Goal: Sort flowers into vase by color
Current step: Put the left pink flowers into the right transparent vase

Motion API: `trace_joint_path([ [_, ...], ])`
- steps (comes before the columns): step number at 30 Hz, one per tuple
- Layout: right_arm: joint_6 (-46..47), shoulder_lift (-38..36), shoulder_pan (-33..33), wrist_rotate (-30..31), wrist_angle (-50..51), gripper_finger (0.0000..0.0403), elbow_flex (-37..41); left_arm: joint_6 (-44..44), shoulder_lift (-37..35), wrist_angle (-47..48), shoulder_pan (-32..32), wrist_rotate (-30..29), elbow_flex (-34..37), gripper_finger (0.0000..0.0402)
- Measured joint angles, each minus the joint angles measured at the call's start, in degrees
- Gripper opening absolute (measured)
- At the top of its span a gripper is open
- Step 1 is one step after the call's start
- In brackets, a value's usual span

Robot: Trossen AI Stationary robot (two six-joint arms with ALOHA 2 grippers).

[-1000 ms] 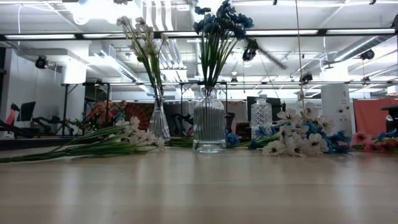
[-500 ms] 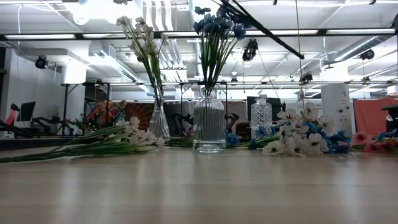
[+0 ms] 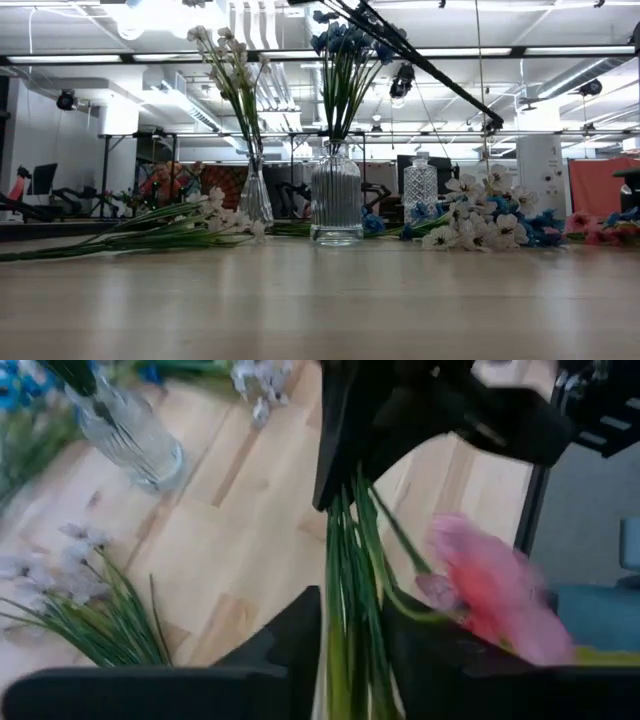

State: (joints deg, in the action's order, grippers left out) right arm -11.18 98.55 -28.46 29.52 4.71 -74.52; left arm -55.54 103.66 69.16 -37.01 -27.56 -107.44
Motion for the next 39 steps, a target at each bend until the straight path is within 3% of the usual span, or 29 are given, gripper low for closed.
trace_joint_path([
  [5, 1.44, -1.00, 0.07, -0.69, 7.39, 0.0013, 0.02, 5.50, -0.05, 1.90, -1.53, -6.50, -2.43, 0.0149],
  [9, 4.46, -2.60, 1.66, -7.66, 15.16, 0.0013, 0.77, 10.14, -0.17, 2.20, -4.34, -20.57, -2.34, 0.0168],
  [14, 4.41, -6.89, 3.43, -15.06, 15.69, 0.0013, 4.53, 14.30, -0.17, 2.09, -6.93, -25.05, -1.79, 0.0167],
  [18, 3.49, -12.39, 3.30, -15.99, 12.67, 0.0013, 9.55, 21.47, -0.17, -1.12, -9.00, -22.65, 0.37, 0.0155],
  [26, 2.68, -28.05, 3.08, -21.03, -7.79, 0.0013, 26.26, 48.60, -0.17, -28.13, -9.58, -9.38, 8.71, 0.0119],
  [32, -0.53, -35.67, 3.10, -21.01, -18.24, 0.0013, 32.17, 53.78, -1.77, -36.20, -7.60, -8.77, 14.83, 0.0085],
  [39, -2.07, -39.75, 3.19, -21.00, -21.41, 0.0013, 32.39, 59.68, -10.03, -51.29, -3.92, -1.14, 28.22, 0.0053],
])
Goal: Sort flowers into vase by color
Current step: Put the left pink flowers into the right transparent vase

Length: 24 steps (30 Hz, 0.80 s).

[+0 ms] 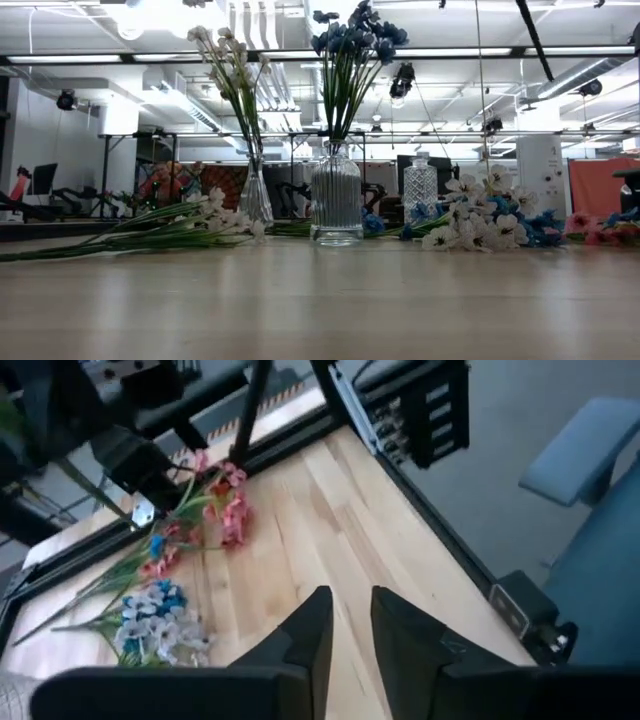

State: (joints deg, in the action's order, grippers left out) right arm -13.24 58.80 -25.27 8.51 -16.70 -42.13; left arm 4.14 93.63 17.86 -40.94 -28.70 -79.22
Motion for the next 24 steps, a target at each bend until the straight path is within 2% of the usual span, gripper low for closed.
trace_joint_path([
  [5, -3.01, -0.56, 1.37, 0.00, -9.64, 0.0013, 0.02, 5.62, -9.81, -15.22, 0.69, 1.26, 12.66, 0.0040],
  [9, -5.89, -0.77, 5.60, 0.96, -13.92, 0.0013, -0.13, 6.45, -17.49, -24.96, 0.86, -0.20, 22.05, 0.0039],
  [17, -4.59, -3.68, 19.51, 1.99, -16.49, 0.0013, 1.01, 3.94, -29.36, -27.82, 0.87, -14.34, 32.73, 0.0038],
  [24, -2.83, -5.24, 31.99, -0.76, -29.05, 0.0013, 6.18, 3.94, -35.31, -27.77, 0.88, -15.81, 38.59, 0.0038],
])
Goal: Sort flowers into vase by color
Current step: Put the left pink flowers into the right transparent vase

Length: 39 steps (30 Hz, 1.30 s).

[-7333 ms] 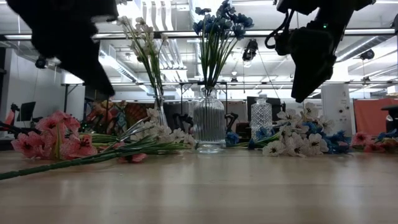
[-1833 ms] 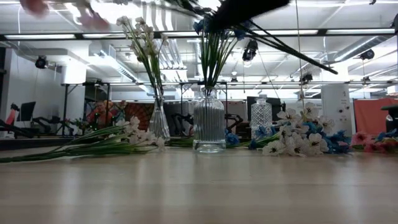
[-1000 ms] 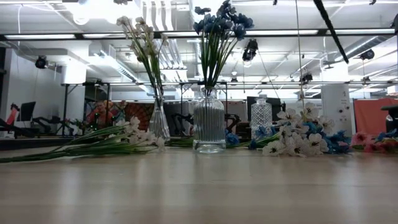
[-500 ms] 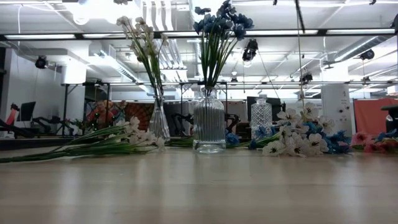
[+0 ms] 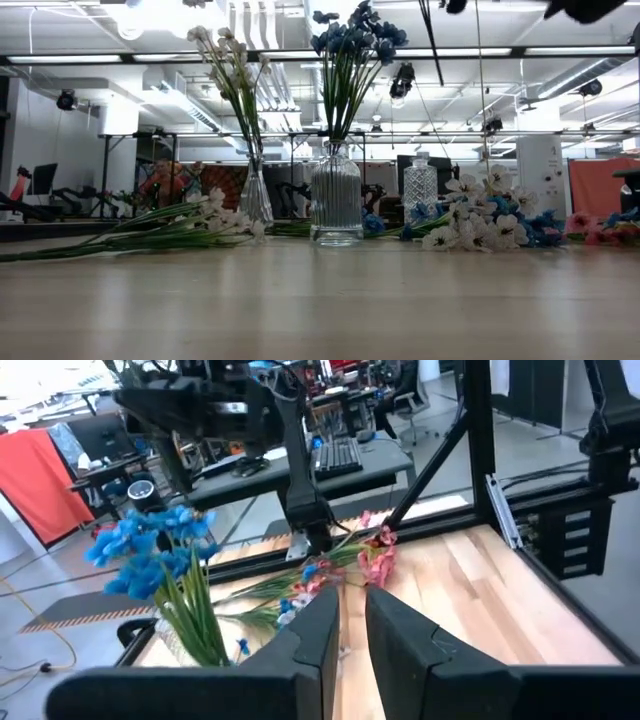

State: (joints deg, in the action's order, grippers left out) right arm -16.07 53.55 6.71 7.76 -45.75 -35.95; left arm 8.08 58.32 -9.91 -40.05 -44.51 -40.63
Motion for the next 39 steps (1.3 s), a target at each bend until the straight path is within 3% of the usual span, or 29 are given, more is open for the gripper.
trace_joint_path([
  [5, 5.10, 2.16, 8.80, -0.21, -11.87, 0.0013, 4.00, 1.20, -1.98, 0.28, 0.00, -0.79, 2.12, 0.0038],
  [9, 12.26, 7.02, 15.02, -0.02, -18.02, 0.0013, 5.65, 3.28, -2.74, 0.29, 0.00, -5.02, 2.10, 0.0038],
  [13, 13.67, 12.76, 18.85, 0.33, -22.68, 0.0013, 6.44, 3.66, -3.11, 0.66, 0.00, -9.19, 2.00, 0.0038],
  [18, 14.98, 17.77, 20.43, 1.45, -29.98, 0.0013, 6.94, 3.74, -3.18, 1.31, 0.00, -9.60, 2.00, 0.0039],
  [23, 13.21, 20.94, 20.52, 5.80, -30.46, 0.0013, 7.00, 3.91, -3.18, 2.39, 0.00, -9.60, 2.00, 0.0039],
  [39, 12.43, 25.38, 21.08, 7.36, -32.46, 0.0013, 7.19, -1.70, -3.18, 2.79, 0.00, -9.58, 2.00, 0.0039],
])
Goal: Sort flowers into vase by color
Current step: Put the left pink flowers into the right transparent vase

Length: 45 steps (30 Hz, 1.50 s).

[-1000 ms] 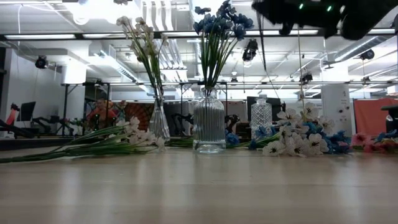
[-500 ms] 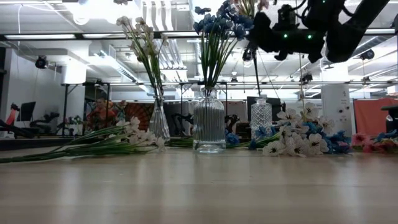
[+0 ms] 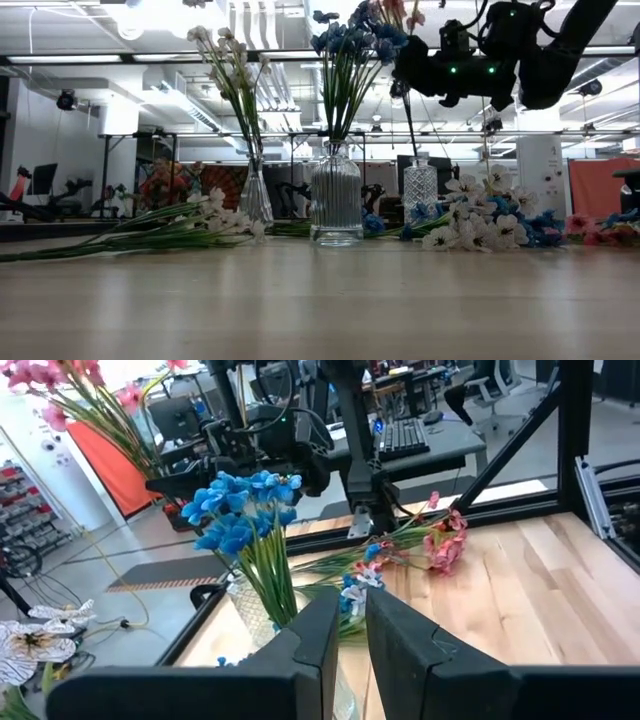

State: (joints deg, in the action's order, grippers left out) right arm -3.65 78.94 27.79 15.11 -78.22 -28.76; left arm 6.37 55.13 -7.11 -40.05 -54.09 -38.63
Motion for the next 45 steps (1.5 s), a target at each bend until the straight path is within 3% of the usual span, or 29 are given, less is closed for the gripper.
trace_joint_path([
  [28, 1.73, -0.73, -0.66, -1.62, 0.57, 0.0013, 2.17, -3.98, 0.00, 2.52, 0.00, 0.02, 0.10, 0.0039],
  [35, 1.54, -4.18, -2.02, -2.22, 7.97, 0.0015, 2.22, -4.48, 0.02, 3.12, 0.00, 0.02, 0.16, 0.0039],
  [45, 1.73, -12.67, -2.29, -1.60, 21.78, 0.0088, 2.22, -5.01, 0.02, 3.50, -0.01, 0.02, 0.17, 0.0039],
])
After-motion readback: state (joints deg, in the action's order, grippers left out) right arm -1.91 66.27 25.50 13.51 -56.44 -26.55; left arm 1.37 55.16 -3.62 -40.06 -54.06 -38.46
